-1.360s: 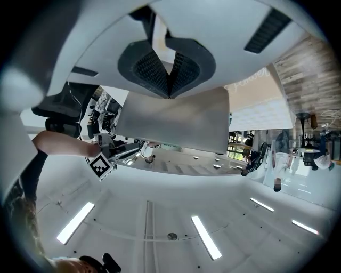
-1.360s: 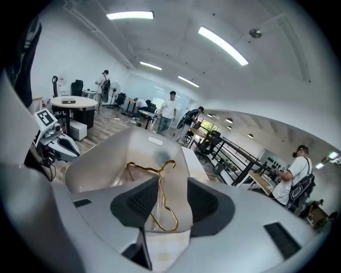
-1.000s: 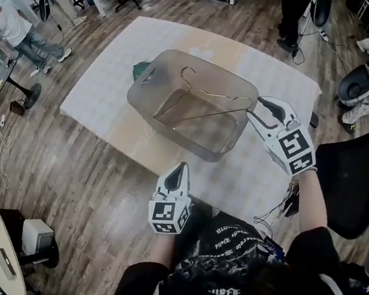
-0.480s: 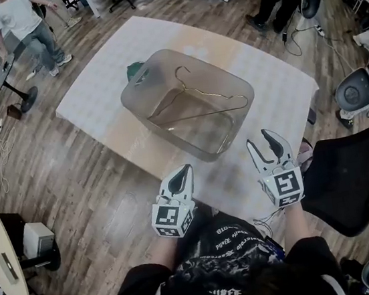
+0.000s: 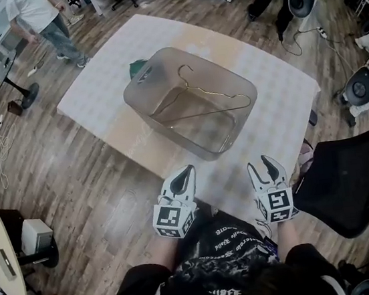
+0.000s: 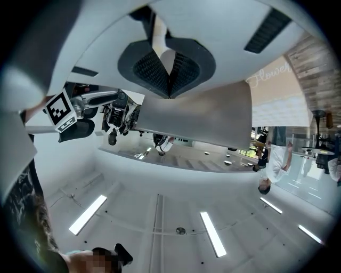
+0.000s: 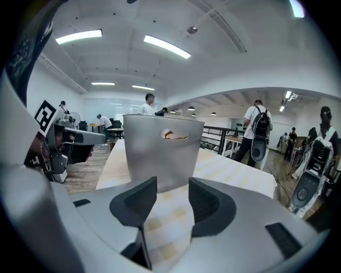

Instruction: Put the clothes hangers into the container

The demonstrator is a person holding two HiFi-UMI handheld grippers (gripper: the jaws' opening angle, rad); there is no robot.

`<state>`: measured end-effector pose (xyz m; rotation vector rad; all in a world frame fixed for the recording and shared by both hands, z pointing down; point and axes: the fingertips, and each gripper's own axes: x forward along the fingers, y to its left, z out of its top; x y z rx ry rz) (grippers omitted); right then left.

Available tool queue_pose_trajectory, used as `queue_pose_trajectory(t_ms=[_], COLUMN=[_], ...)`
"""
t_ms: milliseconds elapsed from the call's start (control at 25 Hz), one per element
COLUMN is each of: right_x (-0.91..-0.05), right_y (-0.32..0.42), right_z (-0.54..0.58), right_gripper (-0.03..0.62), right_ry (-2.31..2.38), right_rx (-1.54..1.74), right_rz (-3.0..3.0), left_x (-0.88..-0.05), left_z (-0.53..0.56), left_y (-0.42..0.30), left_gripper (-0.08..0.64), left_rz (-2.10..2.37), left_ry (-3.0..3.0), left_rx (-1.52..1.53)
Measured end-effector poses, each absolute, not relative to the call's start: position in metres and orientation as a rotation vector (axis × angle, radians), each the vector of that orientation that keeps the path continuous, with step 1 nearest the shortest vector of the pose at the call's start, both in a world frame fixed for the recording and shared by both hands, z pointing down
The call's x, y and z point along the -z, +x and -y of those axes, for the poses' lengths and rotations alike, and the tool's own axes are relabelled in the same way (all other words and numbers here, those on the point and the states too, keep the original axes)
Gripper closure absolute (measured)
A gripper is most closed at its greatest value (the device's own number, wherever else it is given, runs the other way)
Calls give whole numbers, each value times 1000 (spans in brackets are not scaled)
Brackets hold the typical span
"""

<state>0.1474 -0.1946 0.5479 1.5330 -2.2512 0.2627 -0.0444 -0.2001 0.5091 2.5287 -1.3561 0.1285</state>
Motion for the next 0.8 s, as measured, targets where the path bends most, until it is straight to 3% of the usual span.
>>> queue_pose_trajectory(t_ms=[200, 560, 800], right_x=[-541, -528, -518], right_y=[146, 133, 135], right_z=[197, 190, 194], right_gripper=[422, 578, 583], right_ry=[1556, 1526, 1588], right_rx=[-257, -197, -200], right_rz=[2279, 2309, 2332], left_x=[-513, -505, -499], left_z=[199, 192, 194], left_y=[-50, -44, -42], left_gripper=[540, 540, 540], left_rz=[1371, 1346, 1337], left_ry=[2512, 2528, 2541], left_rx=[-146, -117, -99])
